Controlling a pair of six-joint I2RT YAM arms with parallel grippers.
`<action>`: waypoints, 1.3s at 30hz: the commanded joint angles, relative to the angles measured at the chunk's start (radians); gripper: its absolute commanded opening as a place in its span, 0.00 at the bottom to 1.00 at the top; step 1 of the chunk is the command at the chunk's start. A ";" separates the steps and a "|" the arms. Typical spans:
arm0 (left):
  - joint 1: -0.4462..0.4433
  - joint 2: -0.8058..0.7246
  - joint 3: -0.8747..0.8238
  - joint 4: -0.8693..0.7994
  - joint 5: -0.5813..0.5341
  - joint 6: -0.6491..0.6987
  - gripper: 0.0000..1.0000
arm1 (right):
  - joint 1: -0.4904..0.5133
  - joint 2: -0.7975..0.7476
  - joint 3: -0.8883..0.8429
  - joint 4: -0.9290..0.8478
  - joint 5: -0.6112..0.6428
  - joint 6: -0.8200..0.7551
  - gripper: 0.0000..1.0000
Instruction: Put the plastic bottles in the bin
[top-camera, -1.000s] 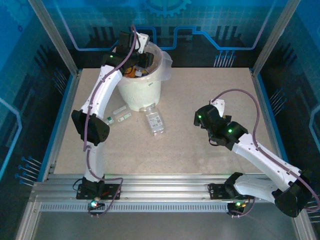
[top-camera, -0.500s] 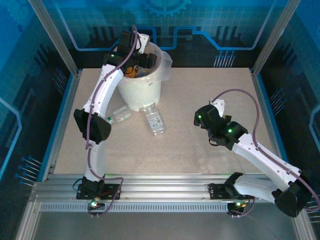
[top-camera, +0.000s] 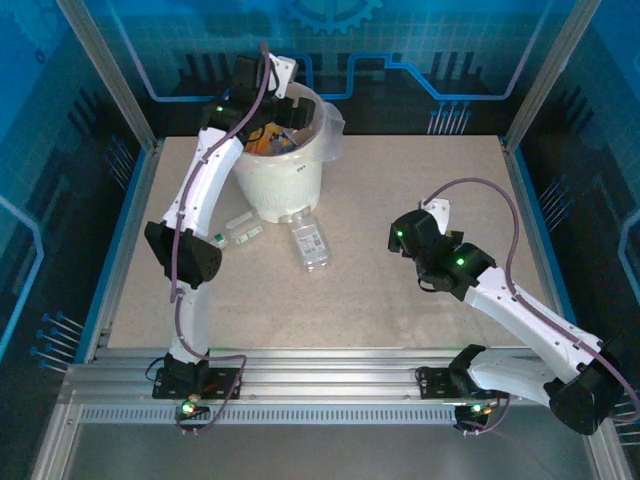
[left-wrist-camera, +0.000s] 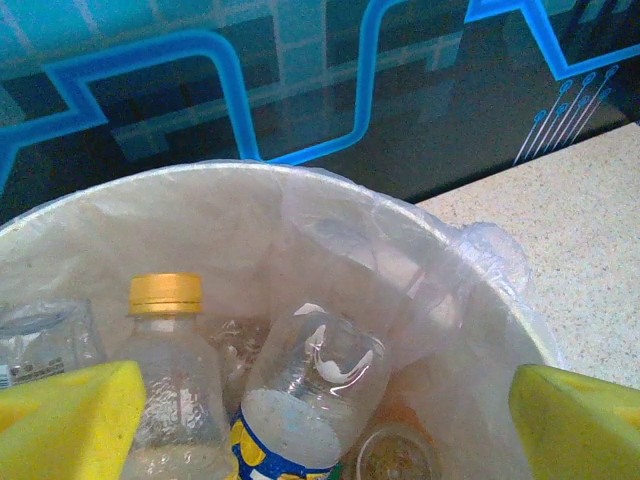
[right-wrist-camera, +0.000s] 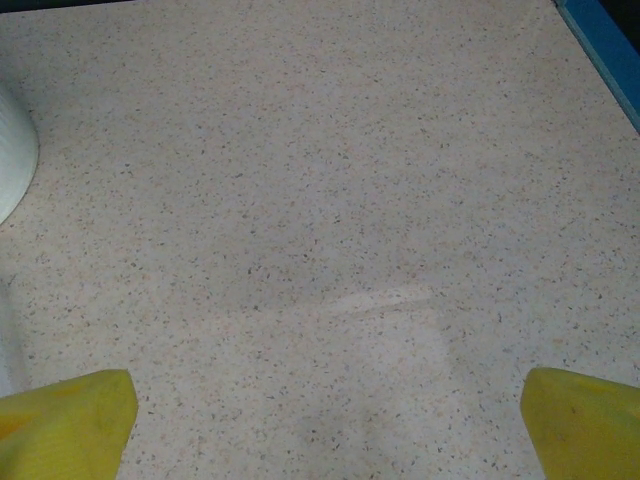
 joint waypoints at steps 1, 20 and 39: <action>0.006 -0.118 -0.048 0.048 -0.031 0.033 0.99 | -0.016 -0.020 0.013 -0.019 0.026 0.019 1.00; 0.146 -0.829 -1.031 0.303 -0.181 0.032 0.99 | -0.019 -0.027 -0.006 0.007 0.020 0.014 1.00; 0.334 -0.764 -1.535 0.418 0.092 0.383 0.99 | -0.036 -0.023 0.023 -0.007 0.011 -0.023 1.00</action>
